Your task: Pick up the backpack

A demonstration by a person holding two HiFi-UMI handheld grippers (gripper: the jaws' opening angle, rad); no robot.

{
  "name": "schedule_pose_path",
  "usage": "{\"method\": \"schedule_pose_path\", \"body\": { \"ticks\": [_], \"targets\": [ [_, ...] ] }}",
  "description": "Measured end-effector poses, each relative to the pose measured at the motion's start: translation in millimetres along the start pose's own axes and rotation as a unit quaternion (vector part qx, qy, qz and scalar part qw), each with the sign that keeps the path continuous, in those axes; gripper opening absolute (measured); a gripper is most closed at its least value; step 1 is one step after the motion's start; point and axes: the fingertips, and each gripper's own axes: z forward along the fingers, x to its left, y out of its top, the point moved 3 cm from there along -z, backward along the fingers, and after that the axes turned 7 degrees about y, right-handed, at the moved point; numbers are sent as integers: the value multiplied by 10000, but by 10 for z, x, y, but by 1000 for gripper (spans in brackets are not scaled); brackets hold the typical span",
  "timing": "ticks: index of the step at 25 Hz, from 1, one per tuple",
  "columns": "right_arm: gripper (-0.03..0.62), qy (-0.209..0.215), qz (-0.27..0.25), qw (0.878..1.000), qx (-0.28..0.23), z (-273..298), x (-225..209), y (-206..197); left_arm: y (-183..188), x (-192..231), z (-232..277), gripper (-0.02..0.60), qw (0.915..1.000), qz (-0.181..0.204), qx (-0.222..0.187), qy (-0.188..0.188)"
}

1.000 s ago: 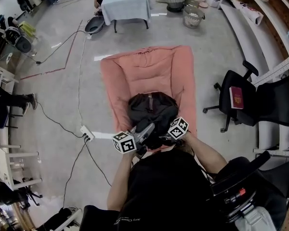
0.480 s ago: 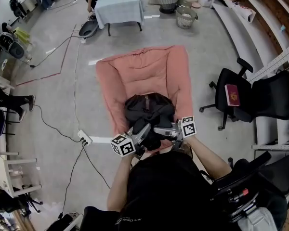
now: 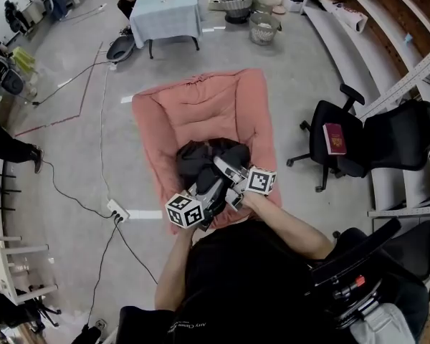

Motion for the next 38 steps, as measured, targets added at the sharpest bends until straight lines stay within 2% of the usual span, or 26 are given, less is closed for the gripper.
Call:
{"method": "schedule_pose_path", "body": {
  "ticks": [1,3,6,8,11,14,17,19,21,24,29,38],
  "targets": [
    [34,-58,15,10000,-8,27,-28,13,28,27,-5,11,9999,-43,-69,67],
    [31,-38,151,9999,43,8,-11,37,148,97,-76,9,9980,-420,-436,155],
    [28,58,-113,9995,287,-151,110,112,321,137,-213,11,9887,-1063,-1047,158],
    [31,137,-323,9980,522,-230,139,81,328,135,-230,11,9865,-1115,-1184,206],
    [29,-99,-825,9936,763,-275,140,-79,225,189,-182,11,9897,-721,-1067,624],
    [28,-782,-1263,9868,642,-338,104,-218,86,242,-147,12,9883,38,-665,1375],
    [28,-1697,-2001,9604,936,-348,-2,-324,-26,336,-152,14,9733,935,-245,2081],
    [28,-2036,-2333,9443,1117,-359,-74,-345,-67,398,-158,14,9625,1290,-116,2384],
    [29,-2160,-2470,9364,1244,-392,-122,-378,-91,423,-163,16,9587,1370,-86,2492],
    [28,-2146,-2552,9306,1510,-412,-128,-473,-114,441,-175,17,9593,1329,-100,2490],
    [28,-2067,-2404,9309,1813,-430,-178,-585,-104,475,-163,17,9595,1332,-94,2480],
    [26,-1975,-2373,9343,1785,-475,-221,-551,-131,491,-119,17,9603,1362,-29,2434]
  ]
}}
